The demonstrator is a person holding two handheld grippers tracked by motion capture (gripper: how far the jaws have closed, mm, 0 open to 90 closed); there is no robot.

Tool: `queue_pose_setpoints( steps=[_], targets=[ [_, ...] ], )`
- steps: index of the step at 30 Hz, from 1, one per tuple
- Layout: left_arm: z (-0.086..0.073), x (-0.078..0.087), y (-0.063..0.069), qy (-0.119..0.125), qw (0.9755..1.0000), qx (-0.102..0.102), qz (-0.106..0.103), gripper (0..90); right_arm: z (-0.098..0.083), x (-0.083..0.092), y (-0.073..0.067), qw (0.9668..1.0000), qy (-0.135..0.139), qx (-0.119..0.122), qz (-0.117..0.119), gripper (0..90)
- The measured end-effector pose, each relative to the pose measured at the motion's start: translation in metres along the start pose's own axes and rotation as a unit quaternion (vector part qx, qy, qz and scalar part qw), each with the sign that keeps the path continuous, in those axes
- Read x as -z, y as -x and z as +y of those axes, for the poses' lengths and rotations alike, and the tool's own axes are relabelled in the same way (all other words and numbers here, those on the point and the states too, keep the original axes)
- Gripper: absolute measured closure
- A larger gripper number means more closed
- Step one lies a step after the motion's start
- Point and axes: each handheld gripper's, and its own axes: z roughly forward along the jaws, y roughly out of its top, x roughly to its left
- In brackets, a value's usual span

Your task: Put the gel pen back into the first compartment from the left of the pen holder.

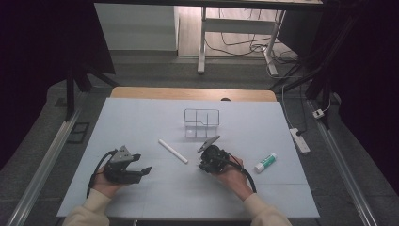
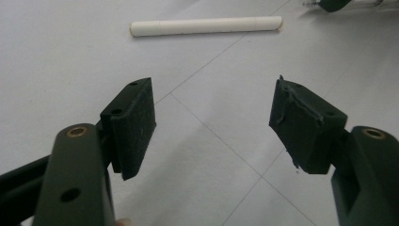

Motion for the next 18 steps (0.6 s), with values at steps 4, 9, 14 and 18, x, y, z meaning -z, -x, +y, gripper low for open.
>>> queue_pose_setpoints(
  steps=[4,9,14,18],
  targets=[
    [0.000,0.000,0.000,0.000,1.0000,0.000,0.000,31.4,-0.001,0.009,0.005,0.9997,0.022,-0.009,0.003,80.1],
    [0.000,0.000,0.000,-0.001,1.0000,-0.001,0.001,31.4,-0.002,0.023,0.012,0.9988,0.048,-0.013,0.006,80.1],
    [0.000,0.000,0.000,-0.002,1.0000,0.000,0.000,31.4,-0.003,0.041,0.020,0.9963,0.082,-0.026,0.007,80.2],
    [0.000,-0.001,0.000,-0.003,1.0000,0.000,0.000,31.3,-0.006,0.050,0.025,0.9941,0.103,-0.035,0.006,80.1]
  ],
)
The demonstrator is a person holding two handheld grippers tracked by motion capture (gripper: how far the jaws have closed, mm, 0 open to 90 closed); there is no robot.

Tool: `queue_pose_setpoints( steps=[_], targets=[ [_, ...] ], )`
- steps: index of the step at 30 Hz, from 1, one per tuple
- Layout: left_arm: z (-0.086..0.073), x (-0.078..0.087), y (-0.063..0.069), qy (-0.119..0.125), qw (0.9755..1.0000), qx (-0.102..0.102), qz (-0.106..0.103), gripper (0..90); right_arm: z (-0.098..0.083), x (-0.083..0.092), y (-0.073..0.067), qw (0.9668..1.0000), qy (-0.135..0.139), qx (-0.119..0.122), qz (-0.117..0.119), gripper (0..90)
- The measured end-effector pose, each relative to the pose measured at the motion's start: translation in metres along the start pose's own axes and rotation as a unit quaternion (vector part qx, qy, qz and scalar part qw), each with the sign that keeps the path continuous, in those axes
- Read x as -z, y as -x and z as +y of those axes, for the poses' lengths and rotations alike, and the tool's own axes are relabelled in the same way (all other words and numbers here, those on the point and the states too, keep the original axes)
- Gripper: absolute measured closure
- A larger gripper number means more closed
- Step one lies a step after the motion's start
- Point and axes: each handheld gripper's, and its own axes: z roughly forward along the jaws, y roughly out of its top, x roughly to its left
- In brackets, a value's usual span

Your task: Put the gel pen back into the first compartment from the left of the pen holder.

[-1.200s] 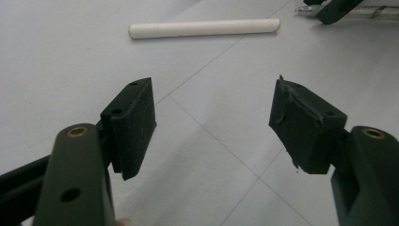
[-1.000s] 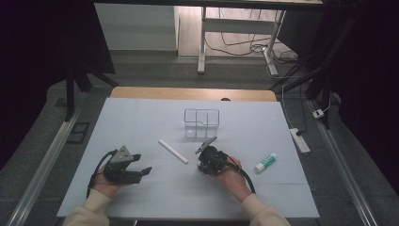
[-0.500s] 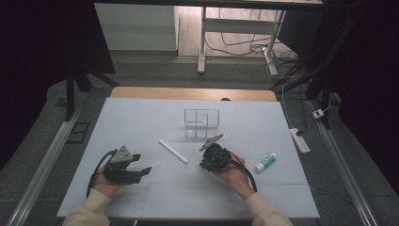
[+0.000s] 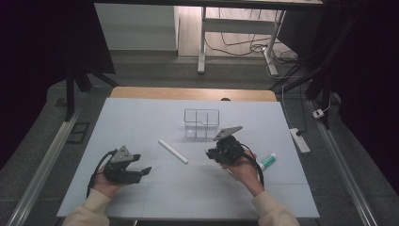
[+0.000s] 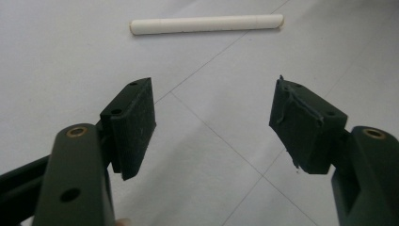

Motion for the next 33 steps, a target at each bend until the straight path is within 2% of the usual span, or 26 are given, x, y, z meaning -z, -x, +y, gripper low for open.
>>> queue_pose_setpoints(
  steps=[9,18,27,33],
  targets=[
    [0.000,-0.001,0.000,-0.002,1.0000,-0.001,0.000,31.4,0.001,0.016,0.005,0.9989,0.045,-0.010,-0.003,80.1],
    [0.000,-0.001,0.000,-0.002,1.0000,-0.001,0.000,31.3,0.002,0.028,0.007,0.9952,0.095,-0.021,-0.011,80.1],
    [-0.001,0.000,-0.001,-0.002,1.0000,-0.001,0.001,31.3,0.002,0.037,0.008,0.9900,0.138,-0.023,-0.017,80.0],
    [-0.001,-0.001,-0.001,-0.003,1.0000,-0.002,0.002,31.3,0.003,0.044,0.009,0.9835,0.176,-0.031,-0.024,80.0]
  ],
)
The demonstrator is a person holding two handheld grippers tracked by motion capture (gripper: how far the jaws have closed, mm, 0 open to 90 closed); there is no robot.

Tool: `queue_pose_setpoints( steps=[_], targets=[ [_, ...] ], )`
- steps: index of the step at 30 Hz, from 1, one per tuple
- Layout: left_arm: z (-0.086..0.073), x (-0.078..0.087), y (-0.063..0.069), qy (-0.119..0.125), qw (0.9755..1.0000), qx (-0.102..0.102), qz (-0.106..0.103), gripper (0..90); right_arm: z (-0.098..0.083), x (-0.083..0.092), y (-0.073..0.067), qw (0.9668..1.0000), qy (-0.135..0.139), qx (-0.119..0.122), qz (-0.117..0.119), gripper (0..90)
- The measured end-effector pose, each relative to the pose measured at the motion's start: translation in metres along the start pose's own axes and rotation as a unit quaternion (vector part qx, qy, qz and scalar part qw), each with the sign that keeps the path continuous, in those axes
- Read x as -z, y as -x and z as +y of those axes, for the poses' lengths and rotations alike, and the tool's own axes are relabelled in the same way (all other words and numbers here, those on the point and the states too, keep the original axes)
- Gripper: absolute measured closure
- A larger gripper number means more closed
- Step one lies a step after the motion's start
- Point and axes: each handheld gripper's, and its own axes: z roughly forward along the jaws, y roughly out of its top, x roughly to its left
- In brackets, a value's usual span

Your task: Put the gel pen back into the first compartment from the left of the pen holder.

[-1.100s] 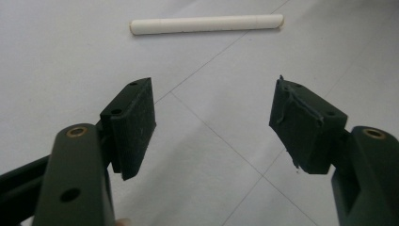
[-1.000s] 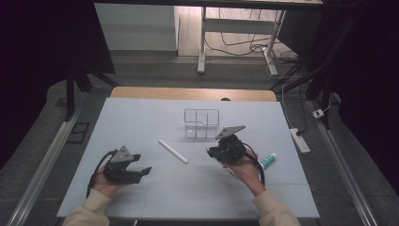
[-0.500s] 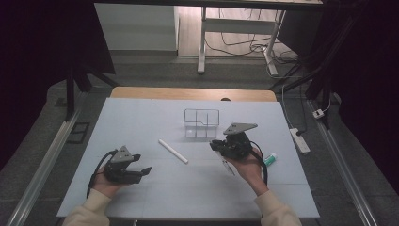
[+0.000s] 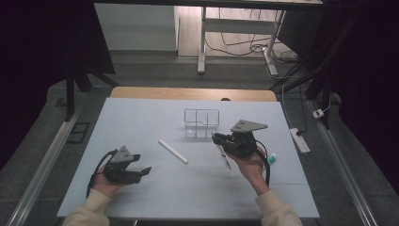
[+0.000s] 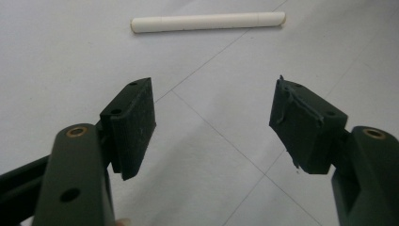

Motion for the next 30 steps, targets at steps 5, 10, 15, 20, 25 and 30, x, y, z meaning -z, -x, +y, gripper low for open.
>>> queue_pose_setpoints(
  steps=[5,10,15,20,25,30],
  targets=[
    [0.000,0.000,0.000,0.001,1.0000,0.002,0.001,31.3,0.003,0.003,0.001,0.9997,0.026,-0.005,0.000,80.0],
    [0.000,0.000,-0.001,0.002,1.0000,0.002,0.000,31.3,0.007,0.002,0.002,0.9991,0.042,-0.006,-0.003,80.0],
    [-0.001,0.001,-0.001,0.002,1.0000,0.003,0.000,31.1,0.013,-0.001,0.002,0.9982,0.059,-0.010,-0.001,80.0],
    [-0.001,0.000,-0.002,0.002,1.0000,0.003,0.000,31.1,0.018,-0.006,0.001,0.9976,0.068,-0.012,0.001,80.0],
    [-0.001,0.001,-0.002,0.002,1.0000,0.002,0.001,31.0,0.023,-0.009,0.000,0.9969,0.078,-0.011,0.000,80.0],
    [-0.001,0.001,-0.001,0.002,1.0000,0.002,0.001,31.1,0.030,-0.010,0.000,0.9960,0.088,-0.008,-0.002,80.0]
  ],
)
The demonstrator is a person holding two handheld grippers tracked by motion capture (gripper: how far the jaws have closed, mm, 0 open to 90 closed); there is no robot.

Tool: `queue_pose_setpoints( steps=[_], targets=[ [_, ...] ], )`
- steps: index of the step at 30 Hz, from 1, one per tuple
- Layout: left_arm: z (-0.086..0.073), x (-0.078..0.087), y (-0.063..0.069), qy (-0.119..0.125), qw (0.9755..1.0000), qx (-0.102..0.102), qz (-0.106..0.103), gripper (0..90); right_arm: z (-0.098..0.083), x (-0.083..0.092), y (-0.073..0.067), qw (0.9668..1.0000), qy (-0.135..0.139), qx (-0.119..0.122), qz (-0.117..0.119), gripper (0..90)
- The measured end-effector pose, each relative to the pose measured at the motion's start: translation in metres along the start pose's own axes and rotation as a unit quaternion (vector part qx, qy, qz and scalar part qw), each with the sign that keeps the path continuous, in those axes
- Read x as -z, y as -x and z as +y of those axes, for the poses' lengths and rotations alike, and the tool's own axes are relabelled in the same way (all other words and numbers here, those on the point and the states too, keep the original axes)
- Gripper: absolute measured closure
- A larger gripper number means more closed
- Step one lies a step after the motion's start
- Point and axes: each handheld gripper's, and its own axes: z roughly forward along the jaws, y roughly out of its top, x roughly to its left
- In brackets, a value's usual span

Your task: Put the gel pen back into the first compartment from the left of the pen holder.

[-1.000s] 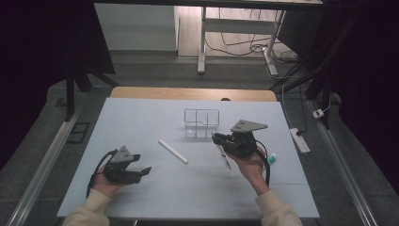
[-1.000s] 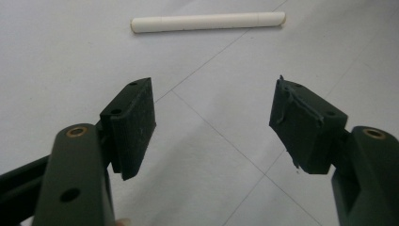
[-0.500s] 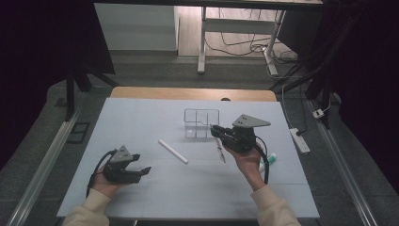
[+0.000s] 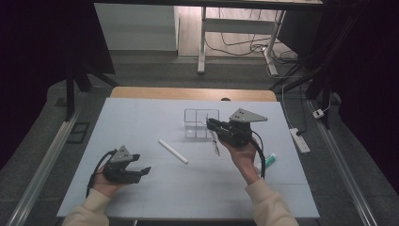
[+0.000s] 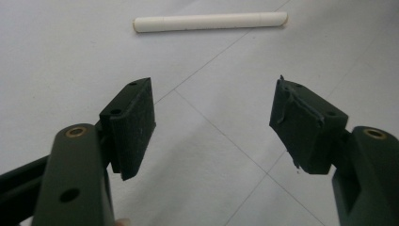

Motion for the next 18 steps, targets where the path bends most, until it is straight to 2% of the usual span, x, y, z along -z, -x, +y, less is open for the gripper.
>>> queue_pose_setpoints(
  steps=[9,18],
  targets=[
    [0.000,-0.001,0.000,-0.001,1.0000,0.000,-0.001,31.0,0.009,-0.003,0.007,0.9997,0.021,-0.012,-0.006,80.0],
    [0.000,-0.001,0.000,-0.002,1.0000,0.000,-0.001,31.1,0.017,-0.008,0.009,0.9991,0.038,-0.013,-0.011,79.9]
  ],
)
